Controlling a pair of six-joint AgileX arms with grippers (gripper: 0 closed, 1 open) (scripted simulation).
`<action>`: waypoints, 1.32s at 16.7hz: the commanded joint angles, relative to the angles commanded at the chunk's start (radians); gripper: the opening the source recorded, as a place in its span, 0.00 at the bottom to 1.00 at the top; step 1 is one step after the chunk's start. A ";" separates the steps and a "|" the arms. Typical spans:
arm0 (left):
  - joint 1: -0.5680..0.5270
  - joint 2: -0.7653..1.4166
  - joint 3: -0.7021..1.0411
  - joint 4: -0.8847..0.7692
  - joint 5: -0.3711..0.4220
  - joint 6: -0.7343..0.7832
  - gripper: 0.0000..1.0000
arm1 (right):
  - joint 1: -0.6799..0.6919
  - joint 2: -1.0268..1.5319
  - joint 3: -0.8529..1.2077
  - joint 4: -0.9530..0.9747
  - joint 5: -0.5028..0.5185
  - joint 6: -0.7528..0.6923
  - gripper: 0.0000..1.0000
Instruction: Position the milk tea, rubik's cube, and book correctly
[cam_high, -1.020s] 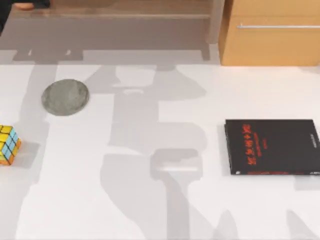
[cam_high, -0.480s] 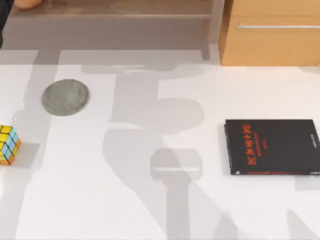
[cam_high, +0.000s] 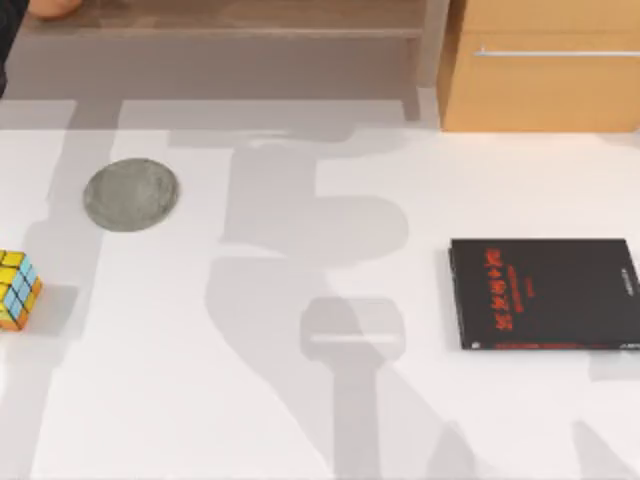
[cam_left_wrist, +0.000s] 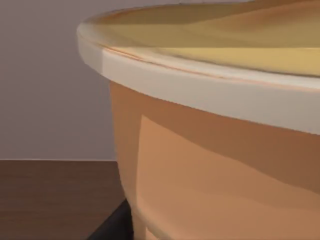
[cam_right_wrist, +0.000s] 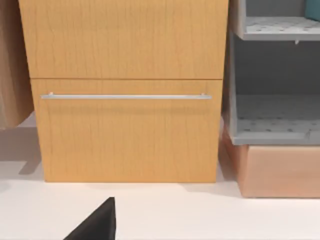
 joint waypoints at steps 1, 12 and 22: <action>0.000 0.000 0.000 0.000 0.000 0.000 0.47 | 0.000 0.000 0.000 0.000 0.000 0.000 1.00; 0.000 0.000 0.000 0.000 0.000 0.000 0.00 | 0.000 0.000 0.000 0.000 0.000 0.000 1.00; 0.007 -0.137 -0.170 0.029 0.000 0.002 0.00 | 0.000 0.000 0.000 0.000 0.000 0.000 1.00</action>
